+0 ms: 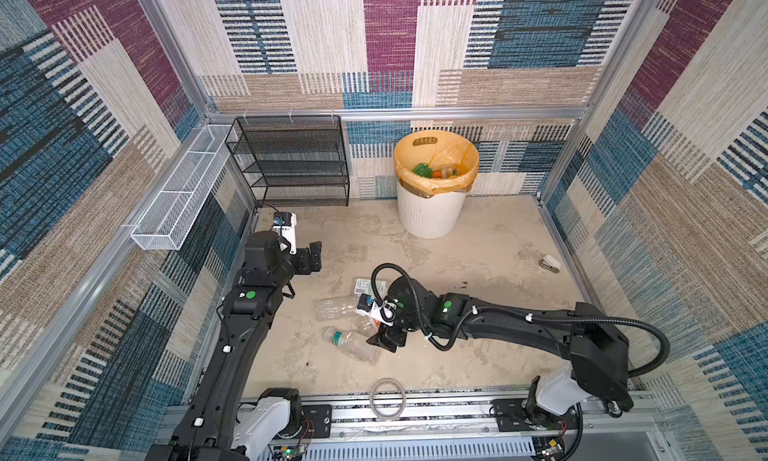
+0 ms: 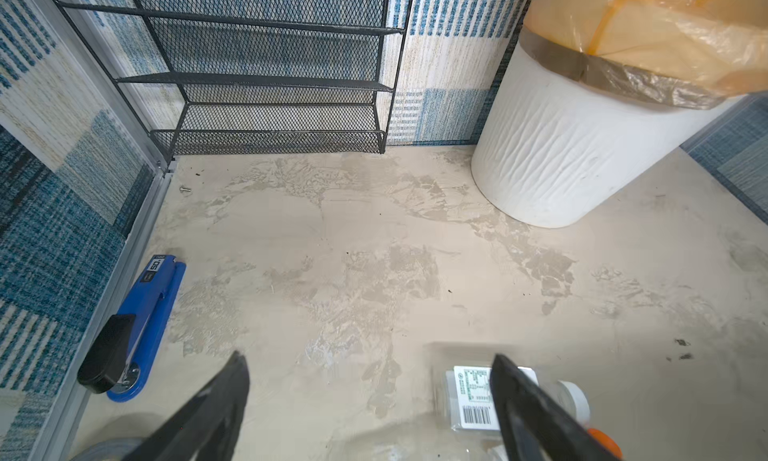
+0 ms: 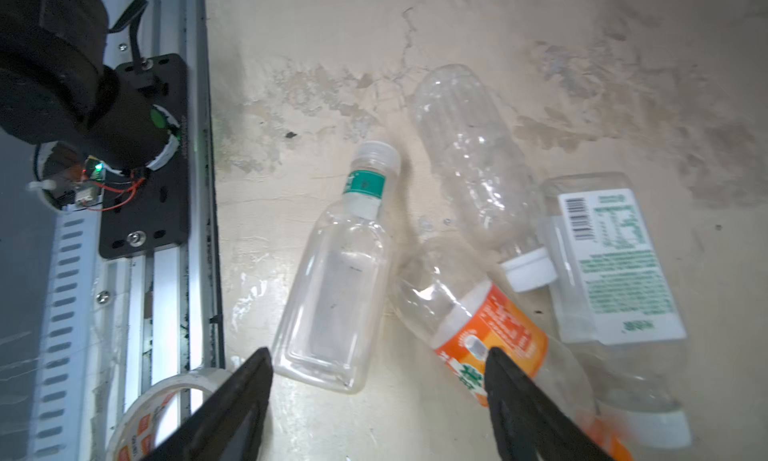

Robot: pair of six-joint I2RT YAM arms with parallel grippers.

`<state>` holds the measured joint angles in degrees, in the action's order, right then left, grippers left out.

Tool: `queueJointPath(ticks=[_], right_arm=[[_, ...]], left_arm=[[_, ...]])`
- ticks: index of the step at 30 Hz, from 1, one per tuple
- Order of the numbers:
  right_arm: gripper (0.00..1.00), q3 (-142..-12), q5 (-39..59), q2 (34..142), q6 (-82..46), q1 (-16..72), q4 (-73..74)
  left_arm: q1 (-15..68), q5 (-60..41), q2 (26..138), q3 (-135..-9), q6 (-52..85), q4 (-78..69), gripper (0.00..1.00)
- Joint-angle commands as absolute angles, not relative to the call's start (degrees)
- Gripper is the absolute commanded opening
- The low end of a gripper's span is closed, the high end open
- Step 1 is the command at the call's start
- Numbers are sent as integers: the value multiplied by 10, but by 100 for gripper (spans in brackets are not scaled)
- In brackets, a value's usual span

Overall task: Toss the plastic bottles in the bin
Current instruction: 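Draw left gripper back from the bin while right gripper reaches the green-cap bottle, then lower right gripper onto the green-cap clear bottle and close on it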

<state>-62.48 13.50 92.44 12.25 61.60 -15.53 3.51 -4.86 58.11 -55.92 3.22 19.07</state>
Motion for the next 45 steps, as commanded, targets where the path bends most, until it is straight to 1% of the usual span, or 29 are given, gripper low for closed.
queueJointPath(ticks=[1, 7, 15, 25, 39, 45], right_arm=[[80, -639, 164, 949, 93, 638, -160], [80, -673, 160, 1003, 78, 655, -177], [82, -682, 120, 1034, 61, 656, -169], [77, -670, 113, 1052, 56, 657, -147], [53, -662, 115, 1057, 63, 657, -135], [45, -654, 132, 1022, 62, 658, -118]], left_arm=[[34, -56, 577, -558, 53, 178, 90], [34, -56, 560, -558, 52, 179, 90], [34, -59, 554, -559, 51, 181, 89], [34, -59, 556, -559, 51, 183, 88], [34, -58, 558, -560, 50, 185, 86], [34, -58, 558, -560, 50, 185, 86]])
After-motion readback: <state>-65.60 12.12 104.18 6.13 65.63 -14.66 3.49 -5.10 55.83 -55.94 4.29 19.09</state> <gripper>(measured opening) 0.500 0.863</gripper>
